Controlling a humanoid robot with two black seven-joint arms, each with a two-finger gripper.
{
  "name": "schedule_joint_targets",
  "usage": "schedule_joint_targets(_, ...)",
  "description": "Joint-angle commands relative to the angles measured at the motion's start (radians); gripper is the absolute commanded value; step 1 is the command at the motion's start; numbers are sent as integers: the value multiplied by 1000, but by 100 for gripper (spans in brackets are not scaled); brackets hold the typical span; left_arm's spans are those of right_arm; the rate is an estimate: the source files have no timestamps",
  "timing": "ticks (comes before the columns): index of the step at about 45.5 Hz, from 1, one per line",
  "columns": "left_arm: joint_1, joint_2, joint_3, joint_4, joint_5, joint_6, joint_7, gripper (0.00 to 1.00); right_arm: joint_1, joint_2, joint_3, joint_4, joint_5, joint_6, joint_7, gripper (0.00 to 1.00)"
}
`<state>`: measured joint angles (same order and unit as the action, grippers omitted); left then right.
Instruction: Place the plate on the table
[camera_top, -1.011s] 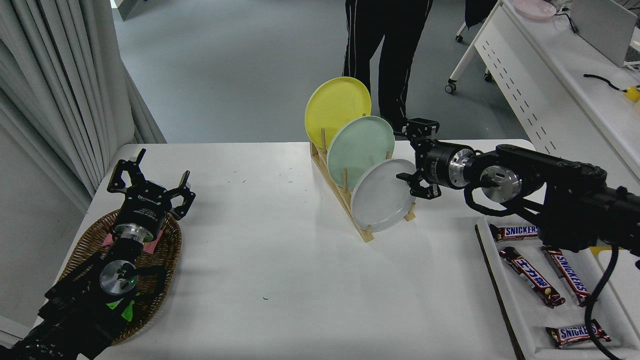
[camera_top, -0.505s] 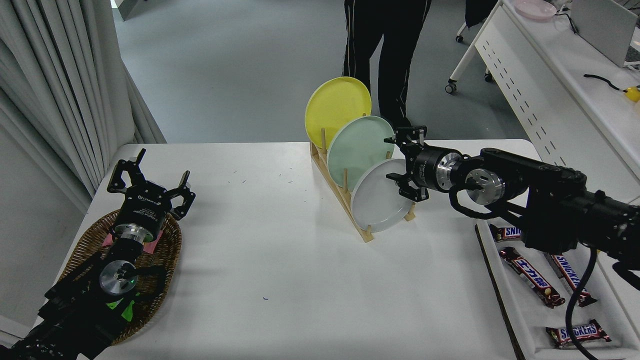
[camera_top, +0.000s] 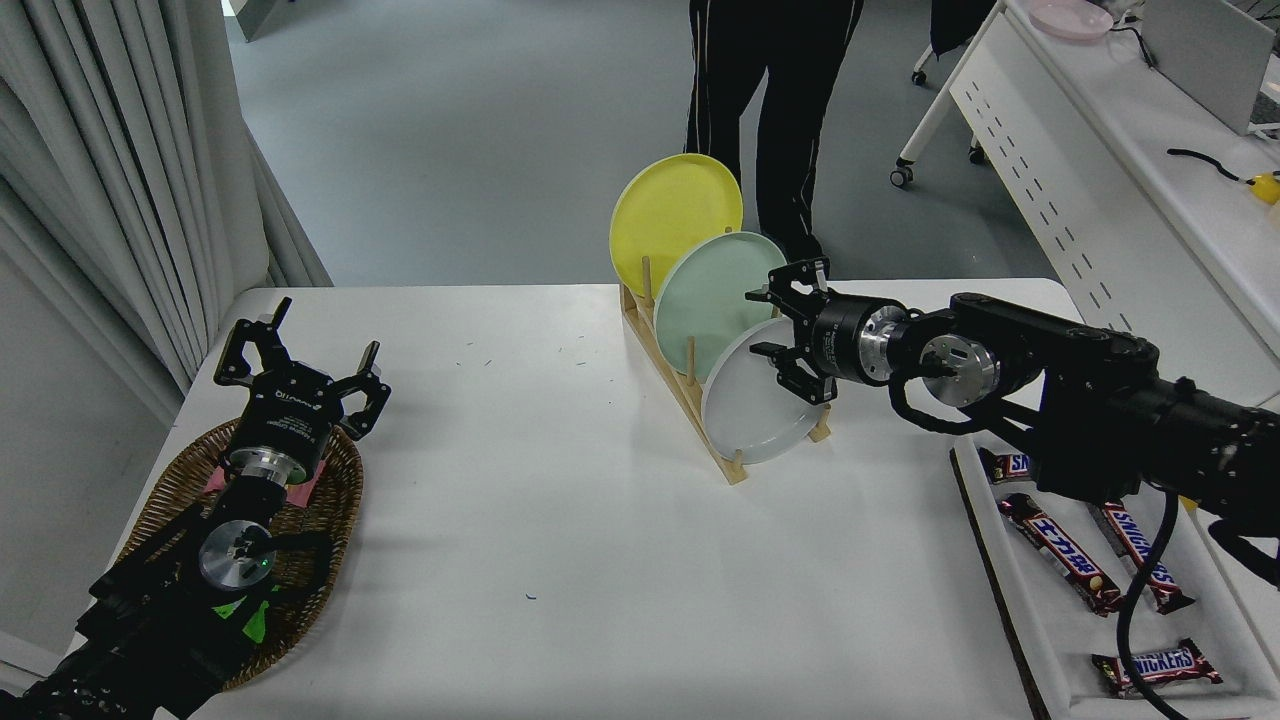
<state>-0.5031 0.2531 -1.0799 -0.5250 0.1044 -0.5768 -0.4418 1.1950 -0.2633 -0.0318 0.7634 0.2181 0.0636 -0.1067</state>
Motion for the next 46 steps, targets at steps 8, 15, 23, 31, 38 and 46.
schedule_joint_targets(8, 0, 0, 0, 0, 0, 0, 0, 100, 8, -5, 1, -3, 1, -4, -4, 30)
schedule_joint_targets(15, 0, 0, 0, 0, 0, 0, 0, 100, 12, -5, 1, -3, 1, -8, -8, 28)
schedule_joint_targets(23, 0, -2, 0, 0, 0, 0, 0, 100, 14, -5, 1, -4, 3, -10, -22, 19)
schedule_joint_targets(31, 0, 0, 0, 0, 0, 0, 0, 100, 14, -10, 1, -6, 1, -10, -33, 13)
schedule_joint_targets(38, 0, 0, 0, -1, 0, 0, 0, 100, 14, -13, 0, -7, 1, -10, -53, 4)
schedule_joint_targets(46, 0, 0, 0, 0, 0, 0, 0, 100, 12, -14, 0, -7, 1, -8, -73, 0)
